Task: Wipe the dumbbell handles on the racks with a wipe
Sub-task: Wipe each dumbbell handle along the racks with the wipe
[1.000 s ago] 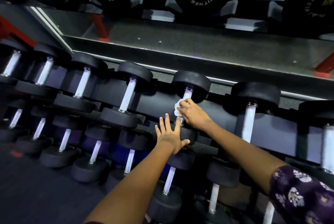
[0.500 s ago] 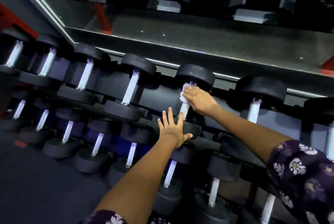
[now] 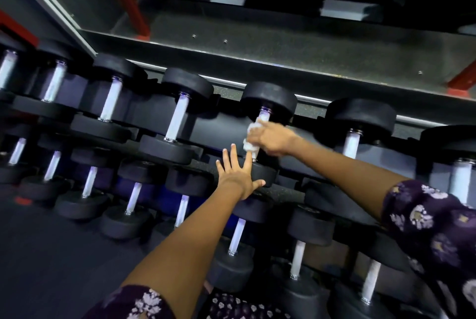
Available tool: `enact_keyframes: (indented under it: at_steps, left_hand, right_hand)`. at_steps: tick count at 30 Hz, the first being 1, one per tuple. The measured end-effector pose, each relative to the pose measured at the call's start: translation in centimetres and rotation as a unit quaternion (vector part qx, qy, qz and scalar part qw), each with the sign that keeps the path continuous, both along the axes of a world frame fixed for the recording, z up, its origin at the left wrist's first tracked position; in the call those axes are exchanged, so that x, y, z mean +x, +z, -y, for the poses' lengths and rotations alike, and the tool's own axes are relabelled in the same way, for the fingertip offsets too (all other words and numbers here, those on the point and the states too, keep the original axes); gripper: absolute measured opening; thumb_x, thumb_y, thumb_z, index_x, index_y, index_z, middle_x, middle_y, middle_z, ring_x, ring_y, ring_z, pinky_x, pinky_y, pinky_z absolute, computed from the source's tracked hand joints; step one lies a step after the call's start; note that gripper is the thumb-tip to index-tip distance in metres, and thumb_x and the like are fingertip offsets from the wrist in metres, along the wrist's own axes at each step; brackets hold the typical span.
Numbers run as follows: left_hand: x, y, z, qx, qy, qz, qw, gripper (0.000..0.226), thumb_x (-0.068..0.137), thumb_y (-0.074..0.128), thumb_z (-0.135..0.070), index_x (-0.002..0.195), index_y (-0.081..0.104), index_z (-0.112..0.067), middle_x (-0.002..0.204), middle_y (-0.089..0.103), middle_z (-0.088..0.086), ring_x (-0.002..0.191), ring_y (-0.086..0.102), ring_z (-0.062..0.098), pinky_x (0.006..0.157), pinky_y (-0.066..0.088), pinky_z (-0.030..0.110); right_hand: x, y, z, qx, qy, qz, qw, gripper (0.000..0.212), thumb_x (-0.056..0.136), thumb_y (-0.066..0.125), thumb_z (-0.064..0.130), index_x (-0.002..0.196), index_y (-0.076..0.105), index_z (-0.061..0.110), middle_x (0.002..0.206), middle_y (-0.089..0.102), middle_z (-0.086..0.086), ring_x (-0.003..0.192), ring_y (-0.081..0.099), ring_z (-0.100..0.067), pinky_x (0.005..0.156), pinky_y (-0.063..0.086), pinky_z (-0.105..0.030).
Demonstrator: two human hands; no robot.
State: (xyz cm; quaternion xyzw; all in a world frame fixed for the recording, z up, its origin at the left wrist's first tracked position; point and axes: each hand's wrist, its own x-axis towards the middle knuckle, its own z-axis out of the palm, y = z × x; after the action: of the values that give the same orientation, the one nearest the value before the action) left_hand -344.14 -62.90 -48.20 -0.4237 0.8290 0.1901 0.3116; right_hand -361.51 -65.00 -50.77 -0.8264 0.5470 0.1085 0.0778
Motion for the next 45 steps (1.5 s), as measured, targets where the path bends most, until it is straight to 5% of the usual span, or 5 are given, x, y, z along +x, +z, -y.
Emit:
enact_keyframes:
  at_steps: [3, 13, 22, 35, 45]
  left_hand:
    - [0.1, 0.0, 0.0, -0.001, 0.002, -0.003, 1.0, 0.089, 0.096, 0.035, -0.063, 0.151, -0.021, -0.02, 0.151, -0.035, 0.021, 0.142, -0.027, 0.04, 0.116, -0.007, 0.053]
    - [0.1, 0.0, -0.2, 0.001, 0.007, -0.008, 1.0, 0.089, 0.096, 0.035, -0.061, 0.151, -0.021, -0.02, 0.151, -0.035, 0.02, 0.142, -0.028, 0.039, 0.115, -0.008, 0.053]
    - [0.3, 0.0, -0.2, 0.008, 0.011, -0.016, 1.0, 0.09, 0.096, 0.037, -0.061, 0.151, -0.021, -0.019, 0.152, -0.034, 0.02, 0.142, -0.028, 0.04, 0.116, -0.005, 0.054]
    - [0.1, 0.0, -0.1, 0.012, 0.009, -0.02, 1.0, 0.09, 0.096, 0.037, -0.061, 0.151, -0.021, -0.02, 0.151, -0.036, 0.02, 0.141, -0.029, 0.04, 0.117, -0.003, 0.054]
    - [0.3, -0.2, -0.3, 0.012, 0.023, -0.036, 0.999, 0.09, 0.096, 0.04, -0.059, 0.151, -0.02, -0.021, 0.152, -0.036, 0.019, 0.142, -0.028, 0.039, 0.117, -0.003, 0.054]
  right_hand:
    - [-1.0, 0.2, 1.6, -0.077, -0.065, -0.052, 0.994, 0.037, 0.09, 0.033, 0.019, 0.115, 0.058, 0.009, 0.124, 0.058, -0.011, 0.124, 0.048, -0.024, 0.111, 0.029, -0.035]
    - [0.4, 1.2, 2.4, 0.017, -0.043, -0.158, 0.986, 0.04, 0.098, 0.03, 0.033, 0.122, 0.052, 0.011, 0.126, 0.054, -0.008, 0.124, 0.042, -0.027, 0.114, 0.013, -0.037]
    - [1.4, -1.9, -1.7, 0.013, 0.0, 0.201, 0.98, 0.03, 0.09, 0.048, 0.02, 0.103, 0.069, 0.004, 0.112, 0.063, -0.011, 0.111, 0.054, -0.031, 0.106, 0.032, -0.037]
    - [0.7, -1.9, -2.7, -0.091, -0.063, 0.217, 0.97, 0.024, 0.089, 0.056, 0.02, 0.104, 0.07, 0.01, 0.119, 0.064, -0.008, 0.117, 0.056, -0.026, 0.093, 0.049, -0.036]
    - [7.8, -0.5, -1.4, -0.05, -0.567, 0.501, 0.652, 0.052, 0.093, 0.049, 0.013, 0.138, 0.03, -0.004, 0.135, 0.046, -0.023, 0.109, 0.055, -0.035, 0.086, 0.04, -0.028]
